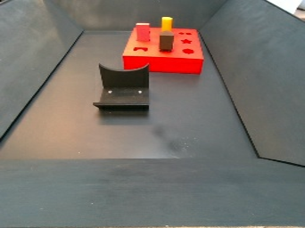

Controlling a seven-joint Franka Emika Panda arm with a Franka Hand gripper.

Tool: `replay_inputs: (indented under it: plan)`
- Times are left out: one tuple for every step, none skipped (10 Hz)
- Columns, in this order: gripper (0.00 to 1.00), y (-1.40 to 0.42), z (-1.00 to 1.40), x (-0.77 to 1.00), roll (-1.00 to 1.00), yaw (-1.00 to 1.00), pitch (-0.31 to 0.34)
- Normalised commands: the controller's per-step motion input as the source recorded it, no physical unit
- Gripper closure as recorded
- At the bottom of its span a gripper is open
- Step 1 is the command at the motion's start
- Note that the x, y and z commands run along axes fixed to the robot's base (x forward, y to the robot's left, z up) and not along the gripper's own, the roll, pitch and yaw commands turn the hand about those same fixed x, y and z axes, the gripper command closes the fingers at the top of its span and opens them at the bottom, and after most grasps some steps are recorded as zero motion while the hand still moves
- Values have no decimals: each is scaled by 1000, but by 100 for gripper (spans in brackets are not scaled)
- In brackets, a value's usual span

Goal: Pick up the square-circle object. Move up. Move to above the board. Insert the square-circle object.
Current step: Insert the square-circle object.

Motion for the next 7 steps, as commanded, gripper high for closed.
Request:
replay_inputs:
  plan:
    - [100,0,-334,0,-40,-1000,-27]
    - [100,0,0,14,-59,-69,0]
    - [100,0,0,0,0,-14,0]
    - [100,0,-100,-200,0,-523,0]
    - [100,0,-237,-226,-20,-874,0]
    - [100,0,-294,-54,-36,-971,-17]
    - [100,0,-409,-86,-53,-954,-67]
